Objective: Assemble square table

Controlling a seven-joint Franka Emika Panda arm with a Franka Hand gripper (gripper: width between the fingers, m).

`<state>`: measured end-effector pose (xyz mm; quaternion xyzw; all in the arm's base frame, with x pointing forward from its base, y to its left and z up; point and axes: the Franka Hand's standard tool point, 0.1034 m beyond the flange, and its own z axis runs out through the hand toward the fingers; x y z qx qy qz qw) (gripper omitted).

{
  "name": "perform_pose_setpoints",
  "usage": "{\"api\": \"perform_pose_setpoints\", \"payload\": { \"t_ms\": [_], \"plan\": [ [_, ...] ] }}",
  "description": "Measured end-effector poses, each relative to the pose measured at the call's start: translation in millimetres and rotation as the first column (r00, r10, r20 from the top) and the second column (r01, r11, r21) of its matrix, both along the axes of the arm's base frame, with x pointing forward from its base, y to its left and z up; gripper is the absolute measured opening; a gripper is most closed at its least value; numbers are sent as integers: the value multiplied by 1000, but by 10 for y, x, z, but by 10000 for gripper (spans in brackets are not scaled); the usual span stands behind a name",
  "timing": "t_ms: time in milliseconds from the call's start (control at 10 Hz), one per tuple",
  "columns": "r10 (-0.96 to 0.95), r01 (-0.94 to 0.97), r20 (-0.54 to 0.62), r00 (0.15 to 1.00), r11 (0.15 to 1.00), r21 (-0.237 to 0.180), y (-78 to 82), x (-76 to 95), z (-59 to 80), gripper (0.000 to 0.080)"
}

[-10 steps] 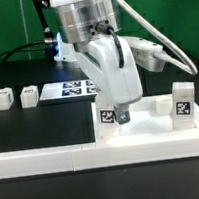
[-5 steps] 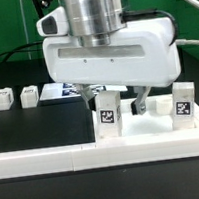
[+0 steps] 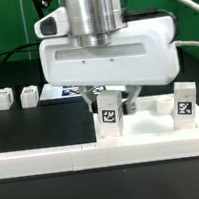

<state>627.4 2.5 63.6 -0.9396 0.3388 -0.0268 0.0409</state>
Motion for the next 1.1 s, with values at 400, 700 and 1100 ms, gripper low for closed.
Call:
{"api": "perform_pose_setpoints", "payload": {
  "t_ms": [400, 700, 1100],
  "plan": [
    [-69, 69, -10, 998, 998, -1, -46, -19, -17, 336],
    [-77, 77, -10, 997, 997, -1, -59, -21, -19, 336],
    [-72, 72, -9, 997, 997, -1, -58, -20, -19, 401]
  ]
}}
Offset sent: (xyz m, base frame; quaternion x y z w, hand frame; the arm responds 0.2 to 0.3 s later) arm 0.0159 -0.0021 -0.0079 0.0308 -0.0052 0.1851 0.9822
